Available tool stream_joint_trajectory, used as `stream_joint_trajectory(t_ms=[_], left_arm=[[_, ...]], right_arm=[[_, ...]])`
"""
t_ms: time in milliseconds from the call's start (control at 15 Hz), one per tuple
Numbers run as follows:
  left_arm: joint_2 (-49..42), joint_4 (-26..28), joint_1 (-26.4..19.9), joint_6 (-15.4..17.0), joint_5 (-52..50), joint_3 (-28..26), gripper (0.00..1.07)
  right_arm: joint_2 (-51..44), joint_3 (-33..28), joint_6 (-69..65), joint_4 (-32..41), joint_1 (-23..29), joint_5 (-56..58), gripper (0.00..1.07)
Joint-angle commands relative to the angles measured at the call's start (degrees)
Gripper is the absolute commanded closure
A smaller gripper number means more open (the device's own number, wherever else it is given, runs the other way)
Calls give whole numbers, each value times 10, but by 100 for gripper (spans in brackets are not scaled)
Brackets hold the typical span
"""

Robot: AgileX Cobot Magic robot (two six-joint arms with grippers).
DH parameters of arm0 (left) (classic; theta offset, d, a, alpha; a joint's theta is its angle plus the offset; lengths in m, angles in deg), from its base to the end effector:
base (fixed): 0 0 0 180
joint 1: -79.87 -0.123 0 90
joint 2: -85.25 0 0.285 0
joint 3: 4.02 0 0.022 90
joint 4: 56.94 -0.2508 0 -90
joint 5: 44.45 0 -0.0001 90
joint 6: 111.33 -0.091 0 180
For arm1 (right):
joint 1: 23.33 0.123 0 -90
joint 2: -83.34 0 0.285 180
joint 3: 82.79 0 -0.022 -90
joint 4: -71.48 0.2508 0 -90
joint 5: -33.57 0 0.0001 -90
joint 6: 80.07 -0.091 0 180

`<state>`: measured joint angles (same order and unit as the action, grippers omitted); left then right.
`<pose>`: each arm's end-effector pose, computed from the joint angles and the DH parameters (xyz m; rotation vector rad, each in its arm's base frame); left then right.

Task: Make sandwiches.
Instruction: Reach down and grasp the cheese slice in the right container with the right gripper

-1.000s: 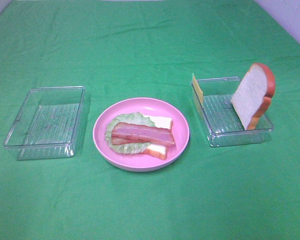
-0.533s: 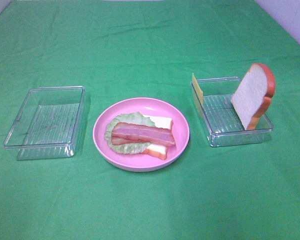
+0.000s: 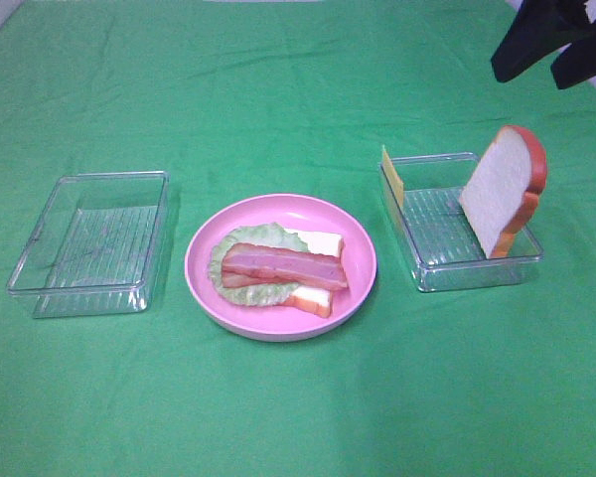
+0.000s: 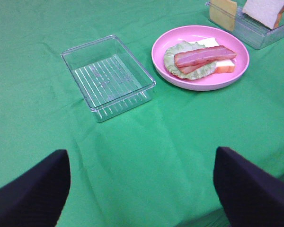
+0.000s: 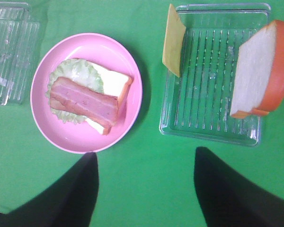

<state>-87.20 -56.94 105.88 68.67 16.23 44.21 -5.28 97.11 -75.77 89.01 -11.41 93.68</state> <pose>-0.0055 0.0027 0.2790 0.4601 1.9920 -0.2849 0.2900 0.0855 0.3470 -0.2594 2.6225 0.4465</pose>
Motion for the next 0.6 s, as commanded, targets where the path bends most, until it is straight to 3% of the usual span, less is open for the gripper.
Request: stream_joint_trajectory(t_ms=[67,600], left_arm=[[-13,0,2,0,-7,5,27],[-13,0,2,0,-7,5,27]], right_arm=[[114,98,14,-1,-2,70,52],[314,281,-43,-17,65,138,52]])
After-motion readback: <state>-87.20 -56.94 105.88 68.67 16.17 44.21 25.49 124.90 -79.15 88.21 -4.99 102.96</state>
